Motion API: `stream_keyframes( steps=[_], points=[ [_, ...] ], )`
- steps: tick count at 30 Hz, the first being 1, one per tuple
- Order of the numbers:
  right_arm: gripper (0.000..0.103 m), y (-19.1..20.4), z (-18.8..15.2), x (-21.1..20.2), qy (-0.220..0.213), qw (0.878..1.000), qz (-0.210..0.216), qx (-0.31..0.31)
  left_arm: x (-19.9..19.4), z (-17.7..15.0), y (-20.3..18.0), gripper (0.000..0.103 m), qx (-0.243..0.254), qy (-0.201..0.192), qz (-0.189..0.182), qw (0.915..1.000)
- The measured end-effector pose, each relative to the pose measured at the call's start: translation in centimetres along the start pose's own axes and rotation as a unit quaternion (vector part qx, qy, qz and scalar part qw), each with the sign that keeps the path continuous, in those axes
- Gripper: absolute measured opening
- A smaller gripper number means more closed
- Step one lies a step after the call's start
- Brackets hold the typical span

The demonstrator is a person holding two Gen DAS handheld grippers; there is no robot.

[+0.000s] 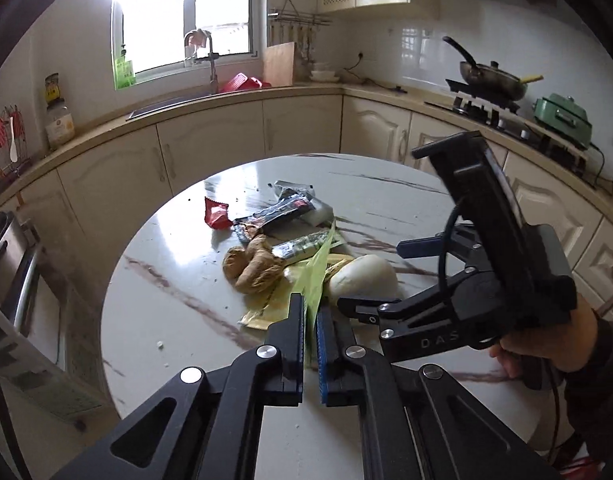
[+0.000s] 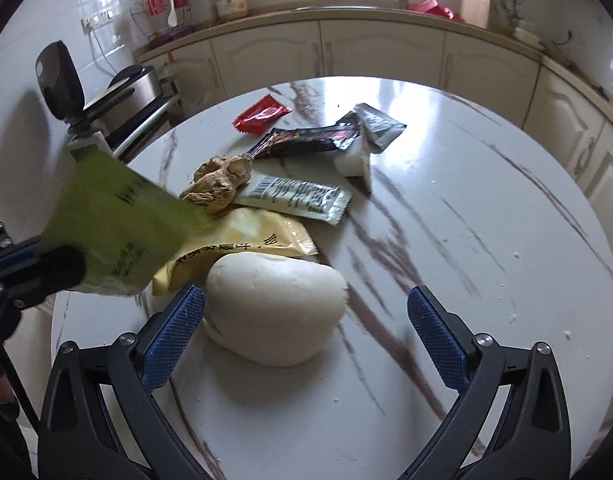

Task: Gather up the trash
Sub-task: 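Grasp the yellow-green wrapper with the left gripper while the right gripper grasps the white bun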

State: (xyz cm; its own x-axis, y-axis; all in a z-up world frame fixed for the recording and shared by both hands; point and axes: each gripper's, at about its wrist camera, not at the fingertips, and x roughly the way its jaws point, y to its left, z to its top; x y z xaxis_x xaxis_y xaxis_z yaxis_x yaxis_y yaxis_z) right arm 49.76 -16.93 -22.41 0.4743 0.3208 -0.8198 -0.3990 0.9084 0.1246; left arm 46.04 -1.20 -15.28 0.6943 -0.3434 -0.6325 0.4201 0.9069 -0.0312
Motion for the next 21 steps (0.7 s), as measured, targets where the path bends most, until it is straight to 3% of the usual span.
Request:
stream_keyframes(
  steps=[1,3,5,13,21],
  points=[
    [0.092,0.2,0.0,0.0,0.000,1.000,-0.001,-0.003,-0.3,-0.3,0.3,0.002,-0.004,0.001,0.000,1.0000],
    [0.072,0.6,0.0,-0.1,-0.002,1.000,0.012,-0.003,-1.0,-0.6,0.5,0.002,-0.004,-0.001,0.002,1.0000],
    [0.065,0.9,0.0,-0.2,0.000,1.000,0.001,-0.005,-1.4,-1.0,0.6,0.002,-0.007,0.001,-0.001,1.0000],
    [0.062,-0.7,-1.7,-2.8,-0.012,0.999,0.000,0.041,-5.2,-3.2,1.6,0.002,-0.028,0.015,-0.011,0.9994],
    [0.062,-1.6,-3.5,-5.1,-0.022,0.997,0.014,0.075,-3.0,-2.3,0.4,0.004,-0.029,0.036,-0.005,0.9989]
  ],
)
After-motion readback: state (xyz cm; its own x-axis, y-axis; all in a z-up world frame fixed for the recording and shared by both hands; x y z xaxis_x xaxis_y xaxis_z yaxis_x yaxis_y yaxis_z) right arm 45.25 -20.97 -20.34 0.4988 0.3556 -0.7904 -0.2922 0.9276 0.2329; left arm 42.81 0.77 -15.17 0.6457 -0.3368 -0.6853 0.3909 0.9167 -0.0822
